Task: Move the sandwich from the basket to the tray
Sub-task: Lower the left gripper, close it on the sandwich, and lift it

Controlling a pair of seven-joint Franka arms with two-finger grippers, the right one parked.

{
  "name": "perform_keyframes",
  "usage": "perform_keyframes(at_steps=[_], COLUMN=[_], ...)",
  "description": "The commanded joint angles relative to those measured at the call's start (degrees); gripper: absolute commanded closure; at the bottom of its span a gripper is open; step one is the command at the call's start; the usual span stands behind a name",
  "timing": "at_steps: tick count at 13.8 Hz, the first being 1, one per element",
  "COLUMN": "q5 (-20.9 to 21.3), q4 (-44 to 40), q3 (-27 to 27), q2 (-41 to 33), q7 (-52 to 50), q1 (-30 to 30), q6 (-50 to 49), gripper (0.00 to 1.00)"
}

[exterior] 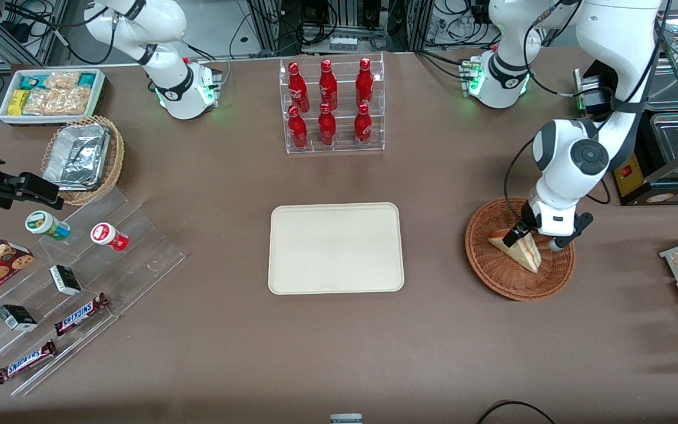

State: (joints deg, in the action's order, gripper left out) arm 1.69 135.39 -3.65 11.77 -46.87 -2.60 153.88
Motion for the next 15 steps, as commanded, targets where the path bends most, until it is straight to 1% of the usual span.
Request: perform_keyframes(at_steps=[1,2,3,7,9,10,11,13,14,15], q5=[-0.5,-0.5,-0.5,0.0,0.5,0.6,0.7,2.9,3.7,3.7], q4=[-0.6,-0.6,-0.9,-1.3,-3.4,-5.6,-8.9,-16.8,-20.7,-23.7], q3=[0.2,0.2,0.2,0.2,0.0,-1.1,-2.2,-5.0,-7.3,-9.3], q2=[0.1,0.0,-0.2,-3.0,-5.4,-6.7,-7.2,-6.9,-6.5,-5.7], q7=[-3.4,-3.7,-3.8,-3.5,-3.1,-2.6,-2.2,-2.2,-2.5,-2.8], q1=[-0.3,-0.3,-0.3,-0.4,-0.4,-0.4,-0.4,-0.4,-0.4,-0.4], q6=[0.9,0.9,0.8,-0.9,-8.1,-13.7,-20.1,-33.1,-38.9,-42.3], gripper=[0.64,0.71,0.75,0.76,0.76,0.75,0.75,0.74,0.73,0.72])
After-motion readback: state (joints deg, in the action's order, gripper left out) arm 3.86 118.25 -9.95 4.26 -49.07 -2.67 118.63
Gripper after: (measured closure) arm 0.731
